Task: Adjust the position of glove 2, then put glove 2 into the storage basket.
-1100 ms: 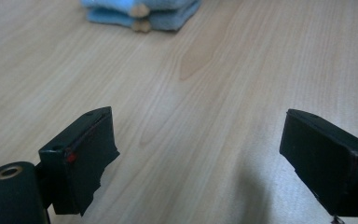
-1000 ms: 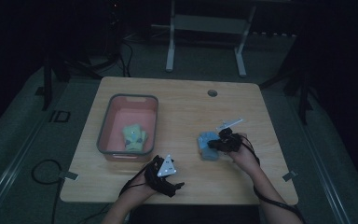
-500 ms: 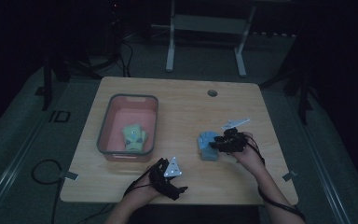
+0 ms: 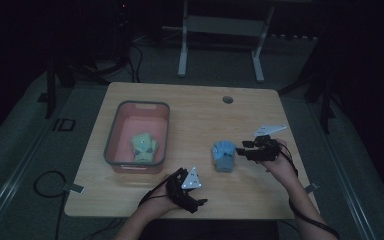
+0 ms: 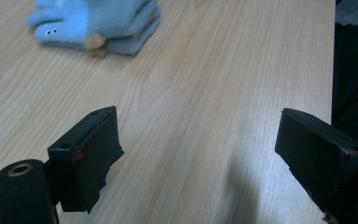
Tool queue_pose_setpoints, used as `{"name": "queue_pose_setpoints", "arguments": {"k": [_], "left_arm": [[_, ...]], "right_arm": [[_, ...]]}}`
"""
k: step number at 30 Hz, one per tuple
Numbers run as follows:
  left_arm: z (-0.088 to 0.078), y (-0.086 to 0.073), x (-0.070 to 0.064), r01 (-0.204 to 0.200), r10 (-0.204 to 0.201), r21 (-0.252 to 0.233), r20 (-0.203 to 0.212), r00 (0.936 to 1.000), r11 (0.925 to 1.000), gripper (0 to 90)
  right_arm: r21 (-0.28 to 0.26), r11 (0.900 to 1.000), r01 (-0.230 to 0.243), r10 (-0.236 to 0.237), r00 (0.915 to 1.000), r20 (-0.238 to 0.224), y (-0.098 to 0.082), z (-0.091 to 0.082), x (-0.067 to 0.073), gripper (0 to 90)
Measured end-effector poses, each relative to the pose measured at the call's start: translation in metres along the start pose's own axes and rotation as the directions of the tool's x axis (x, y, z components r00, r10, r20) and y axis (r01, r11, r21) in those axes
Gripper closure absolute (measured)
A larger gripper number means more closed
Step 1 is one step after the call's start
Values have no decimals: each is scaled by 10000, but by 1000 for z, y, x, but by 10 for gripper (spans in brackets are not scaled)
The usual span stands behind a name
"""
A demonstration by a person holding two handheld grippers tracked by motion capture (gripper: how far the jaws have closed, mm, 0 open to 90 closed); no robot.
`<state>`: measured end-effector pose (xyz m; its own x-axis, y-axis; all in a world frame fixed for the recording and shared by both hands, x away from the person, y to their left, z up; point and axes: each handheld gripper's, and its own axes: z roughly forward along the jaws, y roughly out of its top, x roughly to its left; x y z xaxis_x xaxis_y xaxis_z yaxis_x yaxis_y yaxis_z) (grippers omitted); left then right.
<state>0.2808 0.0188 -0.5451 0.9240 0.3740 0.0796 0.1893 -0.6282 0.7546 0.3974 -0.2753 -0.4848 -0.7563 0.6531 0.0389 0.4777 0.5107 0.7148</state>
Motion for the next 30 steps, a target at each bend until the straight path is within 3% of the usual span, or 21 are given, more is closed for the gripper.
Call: {"name": "queue_pose_setpoints", "arguments": {"k": [5, 11, 16, 17, 22, 26, 28, 30], "left_arm": [[2, 5, 2, -57, 57, -140, -7, 10000, 9999, 148], [6, 17, 9, -519, 516, -289, -92, 9986, 9982, 152], [14, 32, 17, -745, 739, -407, -162, 9971, 9964, 166], [16, 36, 19, -965, 961, -423, -130, 9953, 9944, 210], [29, 51, 22, -1797, 1788, -316, -288, 9835, 9832, 258], [41, 59, 24, -2106, 2100, -116, -430, 9768, 9775, 261], [47, 61, 26, -2230, 2224, -165, -331, 9744, 9747, 316], [51, 62, 27, -2310, 2304, -223, -255, 9728, 9727, 316]], "right_arm": [[-122, 9999, 94, -95, 9999, -92, 2, 0, 1, 539], [-219, 9996, 165, -169, 9997, -161, 1, 2, -2, 536], [-383, 9992, -114, 108, 9998, -160, 2, 4, -8, 522], [-455, 9988, -191, 183, 9997, -175, 2, 5, -10, 516], [-492, 9983, -328, 315, 9992, -251, 5, 13, -18, 480], [-388, 9976, -567, 553, 9979, -346, 6, 24, -24, 479], [-373, 9968, -701, 684, 9966, -452, 6, 30, -26, 471], [-302, 9967, -753, 739, 9962, -466, 5, 37, -27, 459]]}}
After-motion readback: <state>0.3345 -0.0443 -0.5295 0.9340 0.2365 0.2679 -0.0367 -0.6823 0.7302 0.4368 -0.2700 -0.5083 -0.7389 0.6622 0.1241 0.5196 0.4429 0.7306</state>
